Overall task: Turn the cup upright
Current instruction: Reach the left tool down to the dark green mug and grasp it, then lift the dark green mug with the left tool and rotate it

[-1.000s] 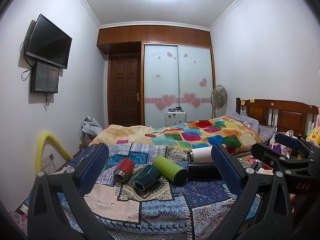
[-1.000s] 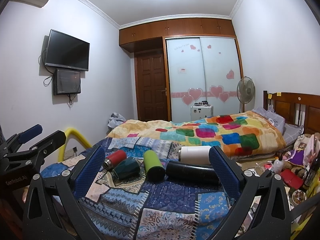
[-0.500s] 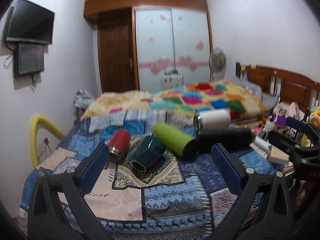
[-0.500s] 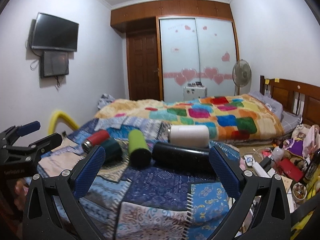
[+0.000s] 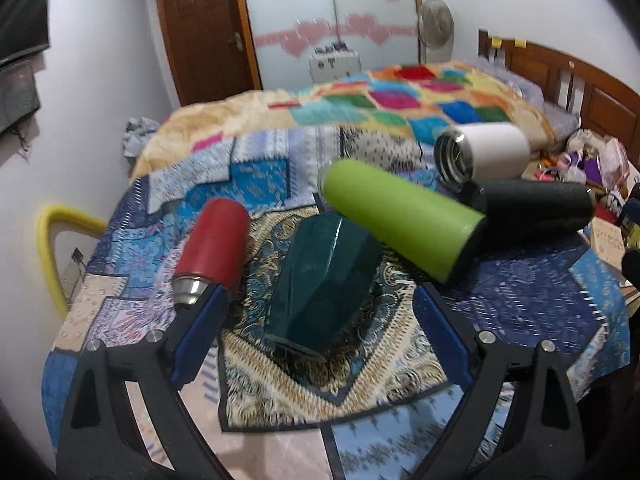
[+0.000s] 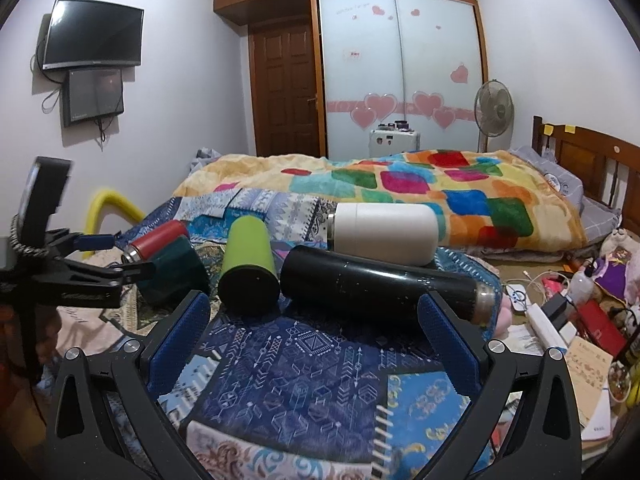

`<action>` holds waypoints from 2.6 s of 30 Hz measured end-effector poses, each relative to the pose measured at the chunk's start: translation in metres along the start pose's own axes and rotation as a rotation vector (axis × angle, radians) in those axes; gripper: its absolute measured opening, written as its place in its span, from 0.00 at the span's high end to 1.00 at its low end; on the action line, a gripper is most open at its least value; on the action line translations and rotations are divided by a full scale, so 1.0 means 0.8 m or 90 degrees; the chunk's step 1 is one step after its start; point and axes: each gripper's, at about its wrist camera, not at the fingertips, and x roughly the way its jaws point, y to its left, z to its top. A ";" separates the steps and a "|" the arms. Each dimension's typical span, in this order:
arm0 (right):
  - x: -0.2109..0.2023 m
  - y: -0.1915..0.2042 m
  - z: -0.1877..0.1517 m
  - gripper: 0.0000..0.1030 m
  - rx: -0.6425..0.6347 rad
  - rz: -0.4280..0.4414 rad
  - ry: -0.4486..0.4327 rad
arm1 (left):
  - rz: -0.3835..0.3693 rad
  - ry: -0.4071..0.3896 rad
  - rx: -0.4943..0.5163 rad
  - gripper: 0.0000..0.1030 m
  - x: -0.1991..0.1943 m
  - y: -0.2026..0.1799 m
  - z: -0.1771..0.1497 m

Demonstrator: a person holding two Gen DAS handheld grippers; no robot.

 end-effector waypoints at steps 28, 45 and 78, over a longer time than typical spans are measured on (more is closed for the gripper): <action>0.026 0.003 0.001 0.00 0.003 0.026 0.031 | -0.045 0.112 0.020 0.30 0.059 0.003 -0.001; -0.033 -0.005 0.008 0.00 0.002 0.020 -0.013 | -0.107 0.066 0.068 0.30 -0.053 -0.065 -0.015; -0.031 -0.026 -0.016 0.00 0.011 -0.010 0.022 | -0.166 0.096 0.090 0.27 -0.001 -0.128 -0.032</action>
